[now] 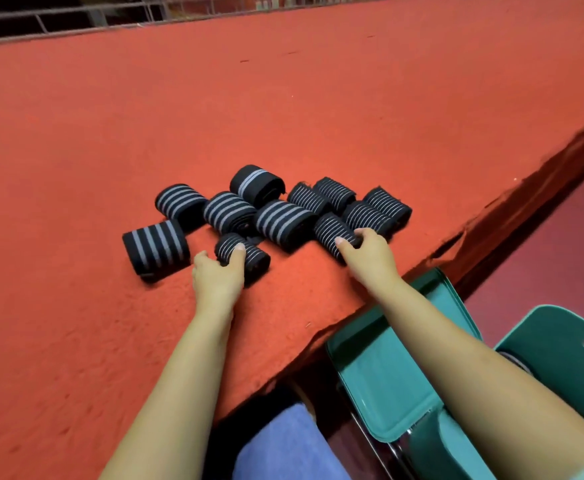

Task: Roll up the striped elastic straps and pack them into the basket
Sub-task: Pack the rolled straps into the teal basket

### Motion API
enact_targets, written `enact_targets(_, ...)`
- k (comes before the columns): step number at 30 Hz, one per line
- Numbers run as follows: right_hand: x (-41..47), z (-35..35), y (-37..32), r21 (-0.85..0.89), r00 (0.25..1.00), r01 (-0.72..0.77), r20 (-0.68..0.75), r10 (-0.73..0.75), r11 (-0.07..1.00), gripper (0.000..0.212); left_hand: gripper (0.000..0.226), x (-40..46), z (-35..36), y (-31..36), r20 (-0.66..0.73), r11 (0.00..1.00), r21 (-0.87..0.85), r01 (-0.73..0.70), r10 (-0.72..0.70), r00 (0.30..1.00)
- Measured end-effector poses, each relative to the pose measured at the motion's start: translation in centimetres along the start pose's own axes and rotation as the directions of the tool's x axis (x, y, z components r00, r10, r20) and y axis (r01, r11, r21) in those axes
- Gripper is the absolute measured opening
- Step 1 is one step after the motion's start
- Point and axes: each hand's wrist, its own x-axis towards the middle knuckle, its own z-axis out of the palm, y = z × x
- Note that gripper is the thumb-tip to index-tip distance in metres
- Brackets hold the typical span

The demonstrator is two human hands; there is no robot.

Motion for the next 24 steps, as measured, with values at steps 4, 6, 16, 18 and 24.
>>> enact_targets(4,-0.8,-0.1,-0.4,-0.015,0.999,0.007,0.042,-0.006,1.0,0.051,0.083,0.7,0.2,0.1,0.025,0.997,0.059,-0.042,0.041,0.999)
enact_targets(6,-1.0,-0.1,-0.5,-0.002,0.999,0.007,0.034,-0.007,1.0,0.046,0.085,0.7,0.2,0.2,0.034,1.0,0.008,-0.018,0.017,0.999)
enact_targets(16,-2.8,0.0,-0.2,0.431,0.99,-0.14,0.078,0.118,0.892,0.024,0.05,-1.9,0.1,2.1,0.193,0.921,-0.358,0.154,-0.089,0.977)
enact_targets(18,-3.5,-0.3,0.3,0.521,0.992,-0.126,0.055,0.114,0.844,0.025,0.019,-3.1,-0.4,2.2,0.238,0.911,-0.385,0.149,-0.058,0.97)
enact_targets(24,-7.2,-3.7,2.4,0.776,0.994,-0.096,0.047,0.095,0.623,0.02,0.018,-7.9,-0.2,2.2,0.339,0.826,-0.547,0.133,0.073,0.938)
